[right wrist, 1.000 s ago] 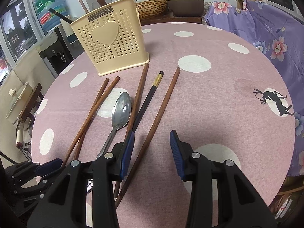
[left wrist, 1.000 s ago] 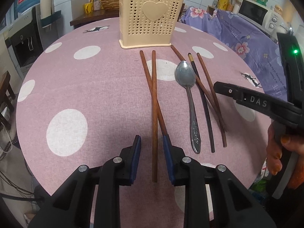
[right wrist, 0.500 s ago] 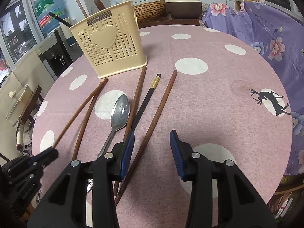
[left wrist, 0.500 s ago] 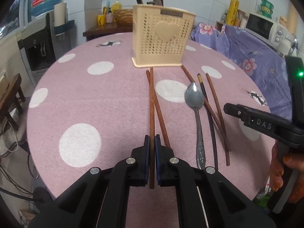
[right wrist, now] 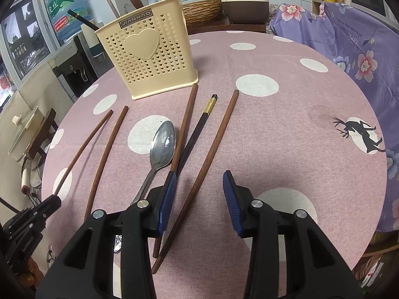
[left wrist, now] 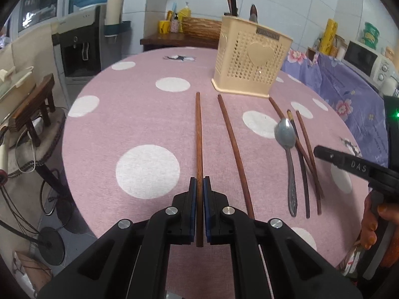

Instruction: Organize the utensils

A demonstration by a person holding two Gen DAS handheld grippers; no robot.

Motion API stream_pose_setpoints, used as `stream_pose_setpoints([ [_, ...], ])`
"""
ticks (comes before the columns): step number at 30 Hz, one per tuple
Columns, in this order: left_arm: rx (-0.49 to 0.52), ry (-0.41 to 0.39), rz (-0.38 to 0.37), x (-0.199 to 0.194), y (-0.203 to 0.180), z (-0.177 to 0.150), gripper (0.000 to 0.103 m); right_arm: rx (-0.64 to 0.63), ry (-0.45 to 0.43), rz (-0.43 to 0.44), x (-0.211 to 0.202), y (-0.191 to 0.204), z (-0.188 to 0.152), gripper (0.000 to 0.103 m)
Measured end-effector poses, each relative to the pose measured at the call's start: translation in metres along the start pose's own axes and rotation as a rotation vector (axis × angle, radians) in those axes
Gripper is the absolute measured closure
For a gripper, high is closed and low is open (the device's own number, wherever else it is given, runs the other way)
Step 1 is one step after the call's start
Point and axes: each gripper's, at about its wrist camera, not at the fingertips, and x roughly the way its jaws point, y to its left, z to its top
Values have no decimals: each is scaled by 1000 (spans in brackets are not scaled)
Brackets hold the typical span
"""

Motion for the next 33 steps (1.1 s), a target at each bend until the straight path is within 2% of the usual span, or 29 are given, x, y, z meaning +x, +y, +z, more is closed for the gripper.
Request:
stream_pose_setpoints([
  [4,-10,45,7,10,4,-3,96,-12,-3,10,-1,2,1,63],
  [6,-15,38,13,10,6,-5,88,-19,-7,22,-3,2,2,63],
  [7,-13,35,7,9,7,-5,72,-21,-9,25,-3,1,4,63],
  [8,-15,36,7,8,7,-4,50,-24,-9,28,-3,1,5,63],
  [9,-22,28,11,7,9,-2,45,-29,-8,33,-2,1,8,63],
  [13,25,27,43,11,12,11,44,-83,-26,52,1,8,28,63],
  [17,10,29,13,26,22,41,45,-164,-39,67,17,25,58,63],
  [21,12,36,-11,45,22,72,48,-126,7,40,52,26,88,72],
  [25,24,68,-21,69,17,92,59,-58,44,29,76,21,103,78],
  [29,20,81,-8,83,15,98,65,-23,59,7,92,21,105,81],
  [33,24,89,0,90,12,100,65,-39,66,-36,99,23,104,81],
])
